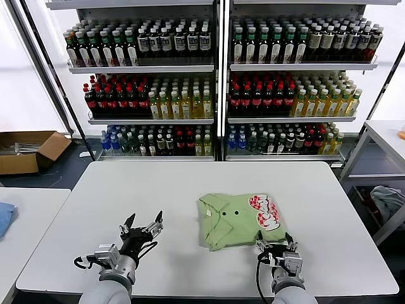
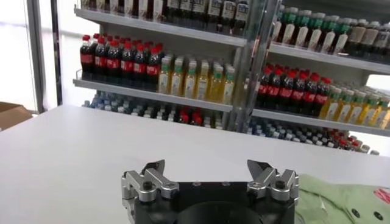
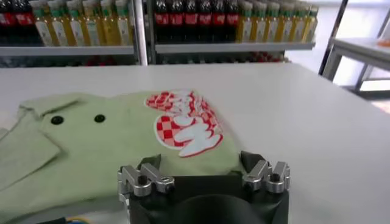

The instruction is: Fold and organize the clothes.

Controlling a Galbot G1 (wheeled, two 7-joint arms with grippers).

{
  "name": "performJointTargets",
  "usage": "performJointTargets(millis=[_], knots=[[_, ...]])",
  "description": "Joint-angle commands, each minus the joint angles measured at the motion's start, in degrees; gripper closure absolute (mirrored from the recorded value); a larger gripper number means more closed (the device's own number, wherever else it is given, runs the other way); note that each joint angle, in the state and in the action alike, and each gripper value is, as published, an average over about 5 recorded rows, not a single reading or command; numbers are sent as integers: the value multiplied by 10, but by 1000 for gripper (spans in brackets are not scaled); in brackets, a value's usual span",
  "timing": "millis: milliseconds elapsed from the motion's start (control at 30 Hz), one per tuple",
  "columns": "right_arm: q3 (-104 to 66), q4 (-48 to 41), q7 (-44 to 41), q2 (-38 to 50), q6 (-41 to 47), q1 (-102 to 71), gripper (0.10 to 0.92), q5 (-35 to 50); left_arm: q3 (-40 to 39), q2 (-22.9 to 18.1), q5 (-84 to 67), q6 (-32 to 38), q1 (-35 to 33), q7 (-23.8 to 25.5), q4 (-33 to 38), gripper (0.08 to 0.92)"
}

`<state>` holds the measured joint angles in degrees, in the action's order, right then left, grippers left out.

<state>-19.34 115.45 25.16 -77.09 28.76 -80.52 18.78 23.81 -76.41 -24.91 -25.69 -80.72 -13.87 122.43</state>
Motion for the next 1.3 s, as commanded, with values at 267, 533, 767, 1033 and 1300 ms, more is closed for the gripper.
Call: performJointTargets(millis=[267,533,767,1033,1300], knots=[[-10,43,17,-4,1,-20,203,31,0,-2,1,-1,-9,2,2,177],[-14,152,-9,7,-21,-42,203,-90,0,-16,10,13,-20,7,19,177],[-77,146,-29,43,-91,-79,203,-256,16,-28,44,64,-43,30,40,177],[-136,94,18,31,-119,-122,203,-124,36,-35,55,105,-39,34,27,177],[-135,113,15,19,-98,-105,203,-119,48,-27,68,127,-36,43,11,177]])
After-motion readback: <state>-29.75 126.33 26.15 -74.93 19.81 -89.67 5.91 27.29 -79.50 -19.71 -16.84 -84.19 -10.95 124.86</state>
